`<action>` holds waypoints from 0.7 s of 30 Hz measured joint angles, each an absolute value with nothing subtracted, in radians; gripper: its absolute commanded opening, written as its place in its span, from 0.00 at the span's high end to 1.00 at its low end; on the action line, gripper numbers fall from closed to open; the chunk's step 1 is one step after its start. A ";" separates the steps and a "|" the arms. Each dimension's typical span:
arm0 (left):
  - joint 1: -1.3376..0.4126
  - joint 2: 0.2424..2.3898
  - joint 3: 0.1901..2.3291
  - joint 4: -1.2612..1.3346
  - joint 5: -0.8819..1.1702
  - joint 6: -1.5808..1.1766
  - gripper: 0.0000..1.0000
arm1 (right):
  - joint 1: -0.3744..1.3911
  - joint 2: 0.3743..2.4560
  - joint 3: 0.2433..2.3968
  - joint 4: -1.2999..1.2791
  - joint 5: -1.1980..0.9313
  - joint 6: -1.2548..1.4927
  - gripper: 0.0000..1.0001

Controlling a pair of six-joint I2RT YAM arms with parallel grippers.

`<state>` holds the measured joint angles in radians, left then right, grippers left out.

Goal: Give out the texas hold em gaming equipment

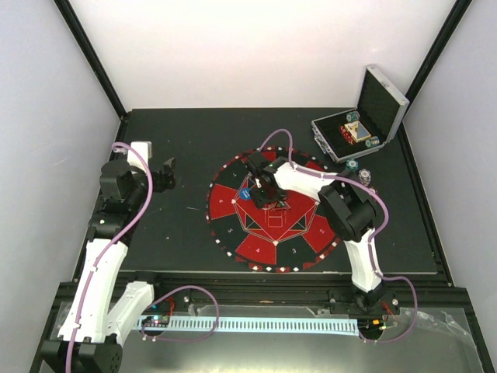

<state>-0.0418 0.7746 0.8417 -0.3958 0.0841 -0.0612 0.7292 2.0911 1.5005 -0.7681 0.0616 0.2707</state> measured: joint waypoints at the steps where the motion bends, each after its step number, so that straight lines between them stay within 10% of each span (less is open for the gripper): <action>1: -0.042 0.775 0.842 -0.396 0.084 -0.061 0.01 | 0.730 2.091 1.500 -0.767 0.062 0.271 0.36; 21: -0.042 0.775 0.842 -0.396 0.084 -0.061 0.01 | 0.833 1.970 1.336 -0.748 0.025 0.274 0.41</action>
<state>-0.0418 0.7746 0.8417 -0.3958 0.0837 -0.0612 0.8330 1.9701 1.3361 -0.7483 0.0250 0.2737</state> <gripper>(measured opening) 0.990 0.622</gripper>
